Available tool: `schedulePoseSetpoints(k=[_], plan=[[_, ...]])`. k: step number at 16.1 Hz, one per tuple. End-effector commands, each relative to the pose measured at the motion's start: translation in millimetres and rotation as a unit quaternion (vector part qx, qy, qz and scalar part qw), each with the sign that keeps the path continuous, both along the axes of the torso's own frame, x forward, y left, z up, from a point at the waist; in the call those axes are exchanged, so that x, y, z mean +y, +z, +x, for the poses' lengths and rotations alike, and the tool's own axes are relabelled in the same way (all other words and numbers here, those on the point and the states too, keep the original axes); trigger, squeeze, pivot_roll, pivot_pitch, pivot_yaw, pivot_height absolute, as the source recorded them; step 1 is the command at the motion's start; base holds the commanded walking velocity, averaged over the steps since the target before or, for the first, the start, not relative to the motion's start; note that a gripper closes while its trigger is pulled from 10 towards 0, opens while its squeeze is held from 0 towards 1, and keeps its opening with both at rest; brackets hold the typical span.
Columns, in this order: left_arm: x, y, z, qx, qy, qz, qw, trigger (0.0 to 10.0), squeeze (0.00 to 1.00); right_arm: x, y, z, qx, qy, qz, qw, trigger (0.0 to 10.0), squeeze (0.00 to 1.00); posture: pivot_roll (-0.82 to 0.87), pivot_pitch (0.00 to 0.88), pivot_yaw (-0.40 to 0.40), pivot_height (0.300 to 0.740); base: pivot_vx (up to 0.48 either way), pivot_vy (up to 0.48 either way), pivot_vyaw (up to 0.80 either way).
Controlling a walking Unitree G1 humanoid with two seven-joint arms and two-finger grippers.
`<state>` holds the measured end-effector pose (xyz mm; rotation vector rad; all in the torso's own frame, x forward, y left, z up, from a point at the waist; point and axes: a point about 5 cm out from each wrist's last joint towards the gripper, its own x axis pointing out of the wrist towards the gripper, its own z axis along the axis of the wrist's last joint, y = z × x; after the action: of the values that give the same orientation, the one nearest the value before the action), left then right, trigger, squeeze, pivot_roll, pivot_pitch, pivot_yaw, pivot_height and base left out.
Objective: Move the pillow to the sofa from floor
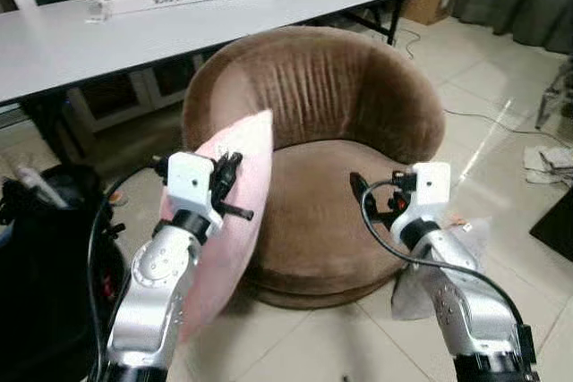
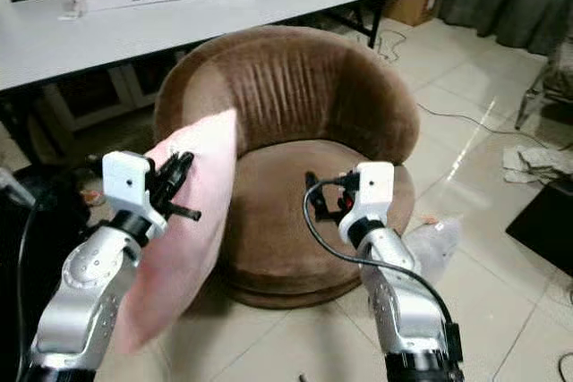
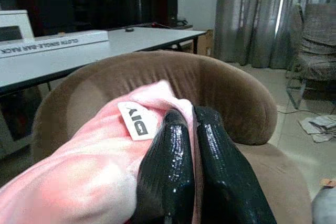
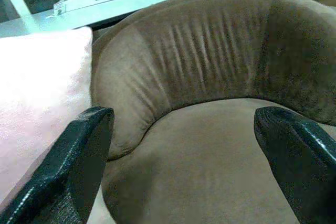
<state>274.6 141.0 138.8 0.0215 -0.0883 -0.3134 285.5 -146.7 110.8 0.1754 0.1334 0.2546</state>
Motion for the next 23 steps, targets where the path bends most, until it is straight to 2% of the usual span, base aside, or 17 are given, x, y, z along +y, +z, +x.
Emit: schedulePoseSetpoints(k=[1,3,7,18,21,23], plan=[[-5.9,12,3.5,-0.031,-0.013,-0.003,0.999,10.0,0.00,-3.6,2,2.1,-0.001,-0.008,0.003,1.000,10.0,0.00,0.07,0.000,0.015,0.740,0.360,0.000,0.00],[-7.8,11,4.3,-0.032,-0.018,-0.003,0.999,10.0,0.00,-3.5,1,1.8,0.003,-0.009,0.006,1.000,10.0,0.00,0.07,0.000,0.016,0.740,0.362,0.000,0.00],[-8.2,11,5.5,-0.029,-0.019,-0.008,0.999,10.0,0.00,-4.6,1,1.8,0.004,-0.012,0.006,1.000,10.0,0.00,0.06,0.000,0.020,0.740,0.373,0.000,-0.73],[-9.8,12,8.2,-0.030,-0.030,-0.014,0.999,10.0,0.00,-2.2,0,0.7,0.002,-0.006,0.003,1.000,10.0,0.00,0.06,0.000,0.024,0.740,0.393,0.000,0.00],[-12.9,8,8.5,-0.018,-0.060,-0.003,0.998,10.0,0.00,-1.4,0,0.6,0.001,-0.002,0.003,1.000,10.0,0.00,0.06,0.000,0.024,0.740,0.381,0.000,0.00],[-19.4,5,7.0,-0.020,-0.114,0.011,0.993,10.0,0.00,-0.2,1,0.2,-0.001,0.005,0.002,1.000,10.0,0.00,0.06,0.000,0.024,0.740,0.000,0.000,0.00]])
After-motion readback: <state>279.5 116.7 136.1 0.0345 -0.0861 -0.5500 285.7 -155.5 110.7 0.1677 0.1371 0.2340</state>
